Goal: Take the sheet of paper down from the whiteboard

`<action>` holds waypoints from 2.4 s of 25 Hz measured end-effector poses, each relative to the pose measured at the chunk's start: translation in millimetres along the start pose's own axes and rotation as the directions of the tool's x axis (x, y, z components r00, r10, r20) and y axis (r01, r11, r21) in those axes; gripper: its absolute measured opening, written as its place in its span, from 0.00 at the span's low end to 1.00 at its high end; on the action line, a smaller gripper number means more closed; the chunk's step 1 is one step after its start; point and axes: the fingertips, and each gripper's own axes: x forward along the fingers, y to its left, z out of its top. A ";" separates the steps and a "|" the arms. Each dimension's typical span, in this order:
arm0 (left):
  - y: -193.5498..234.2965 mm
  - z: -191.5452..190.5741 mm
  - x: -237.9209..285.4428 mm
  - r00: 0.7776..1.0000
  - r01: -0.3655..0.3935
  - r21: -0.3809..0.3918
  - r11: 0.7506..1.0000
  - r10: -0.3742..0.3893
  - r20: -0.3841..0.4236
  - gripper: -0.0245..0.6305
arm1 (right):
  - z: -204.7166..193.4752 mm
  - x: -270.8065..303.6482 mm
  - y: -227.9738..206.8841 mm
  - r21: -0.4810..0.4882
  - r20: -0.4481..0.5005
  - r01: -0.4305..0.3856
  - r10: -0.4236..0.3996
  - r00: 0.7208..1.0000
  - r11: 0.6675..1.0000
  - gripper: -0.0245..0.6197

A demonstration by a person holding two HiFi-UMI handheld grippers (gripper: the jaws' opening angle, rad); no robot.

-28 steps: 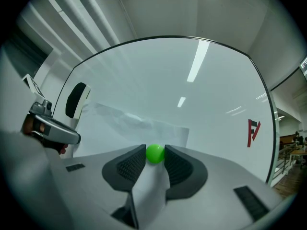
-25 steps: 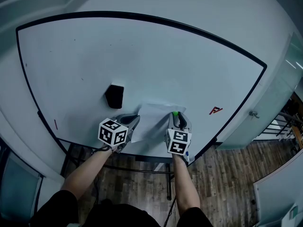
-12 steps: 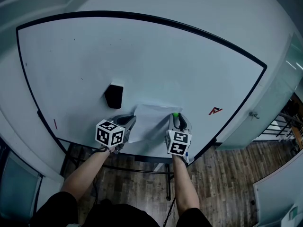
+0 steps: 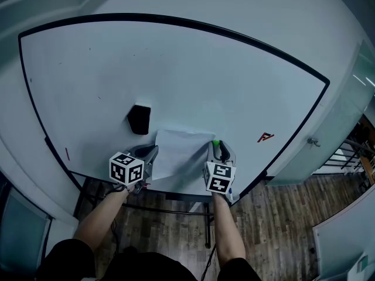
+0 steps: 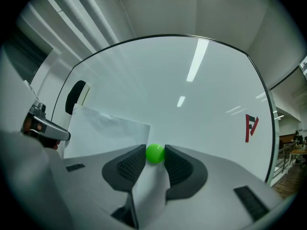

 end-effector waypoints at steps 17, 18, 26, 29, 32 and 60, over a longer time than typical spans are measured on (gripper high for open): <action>6.2 -22.2 -15.5 1.000 -0.007 -0.007 1.000 0.007 -0.028 0.07 | -10.5 -11.6 1.7 0.027 0.024 0.005 -0.006 1.000 1.000 0.25; 6.0 -23.7 -15.4 1.000 -0.006 -0.007 1.000 0.006 -0.031 0.07 | -13.6 -13.3 0.9 0.030 0.022 0.008 -0.009 1.000 1.000 0.25; 6.3 -30.5 -19.8 0.999 -0.005 -0.001 1.000 0.005 -0.047 0.07 | -34.0 -24.1 3.1 0.049 -0.014 0.004 -0.004 1.000 0.999 0.25; 5.8 -31.1 -22.2 0.999 0.000 -0.003 1.000 0.000 -0.048 0.07 | -38.9 -27.3 6.1 0.063 -0.023 -0.004 0.005 1.000 0.998 0.25; 3.5 -33.0 -24.9 0.999 0.011 -0.007 1.000 -0.011 -0.043 0.07 | -43.3 -30.6 9.0 0.073 -0.026 -0.006 0.008 1.000 0.997 0.20; -21.7 -44.3 -49.6 0.998 0.034 -0.019 0.999 -0.035 -0.050 0.07 | -52.4 -60.3 30.8 0.106 -0.051 -0.059 0.064 0.997 0.993 0.09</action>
